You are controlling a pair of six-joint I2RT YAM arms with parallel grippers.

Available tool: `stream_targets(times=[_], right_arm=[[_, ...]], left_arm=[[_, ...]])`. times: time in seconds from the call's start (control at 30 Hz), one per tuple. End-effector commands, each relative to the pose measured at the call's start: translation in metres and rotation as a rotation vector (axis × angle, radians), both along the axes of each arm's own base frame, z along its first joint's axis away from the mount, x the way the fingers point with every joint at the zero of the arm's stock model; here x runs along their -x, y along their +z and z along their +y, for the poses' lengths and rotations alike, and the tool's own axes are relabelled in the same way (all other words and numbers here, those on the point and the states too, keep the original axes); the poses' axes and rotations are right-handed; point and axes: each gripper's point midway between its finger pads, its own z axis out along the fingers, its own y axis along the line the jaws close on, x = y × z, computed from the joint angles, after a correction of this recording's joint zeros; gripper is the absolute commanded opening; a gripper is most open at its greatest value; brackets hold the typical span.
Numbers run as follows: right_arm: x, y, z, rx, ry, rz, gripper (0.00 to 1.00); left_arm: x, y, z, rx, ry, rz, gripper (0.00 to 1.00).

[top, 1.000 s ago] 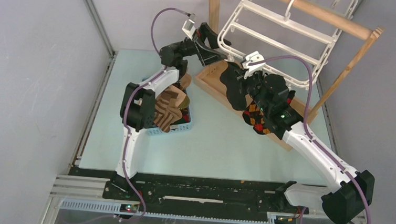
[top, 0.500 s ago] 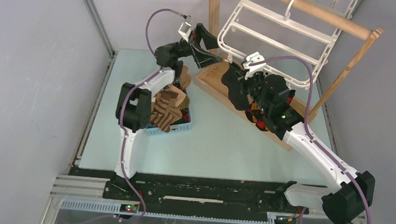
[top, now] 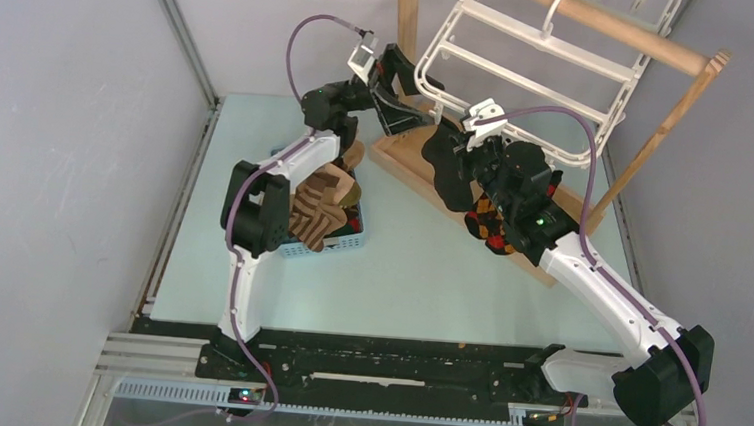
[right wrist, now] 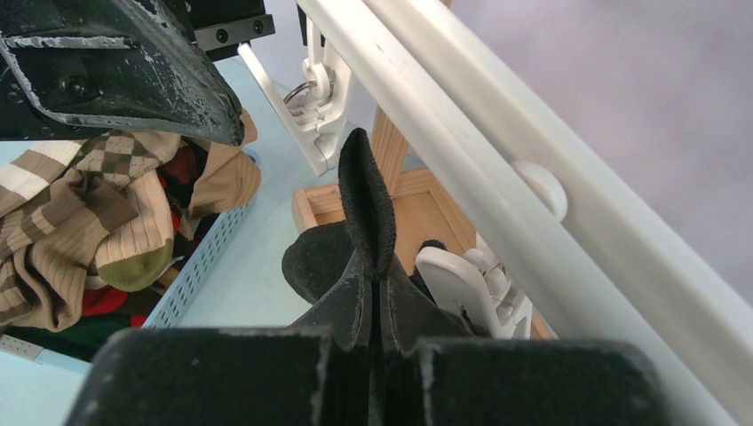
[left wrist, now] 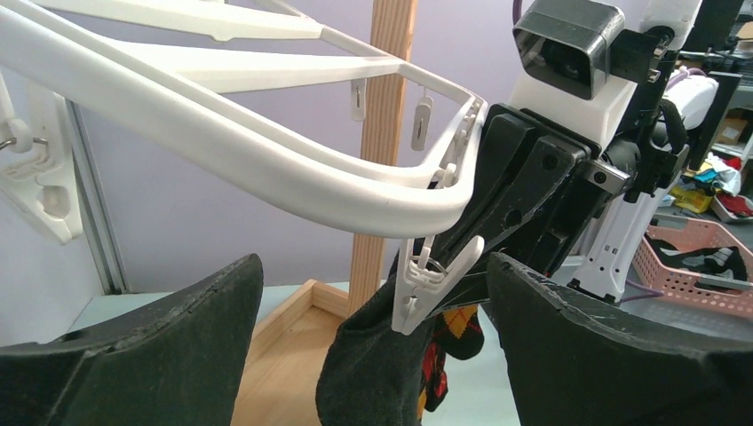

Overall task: Clip the socks to the hanger
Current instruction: Open the clamp at the hanger.

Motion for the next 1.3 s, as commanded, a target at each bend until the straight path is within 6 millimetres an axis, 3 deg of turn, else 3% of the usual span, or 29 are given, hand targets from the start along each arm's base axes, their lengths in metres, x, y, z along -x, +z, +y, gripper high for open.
stream_targets(times=[0.0,0.53,0.77,0.93,1.27], right_arm=[[0.004,0.015,-0.007,-0.035,-0.012,-0.032,0.0],[0.004,0.015,-0.008,-0.031,-0.014,-0.03,0.0],[0.004,0.014,-0.008,-0.031,-0.013,-0.028,0.0],[0.004,0.014,-0.008,-0.03,-0.013,-0.027,0.0],[0.005,0.015,-0.008,-0.031,-0.009,-0.028,0.0]], left_arm=[[0.024,0.031,0.006,0.038,-0.007,-0.103,1.0],[0.039,0.042,0.001,0.063,-0.039,-0.043,0.93],[0.042,0.046,0.003,0.069,-0.043,-0.026,0.81],[0.041,0.045,0.002,0.067,-0.05,-0.006,0.67],[0.041,0.035,0.0,0.032,-0.071,0.015,0.76]])
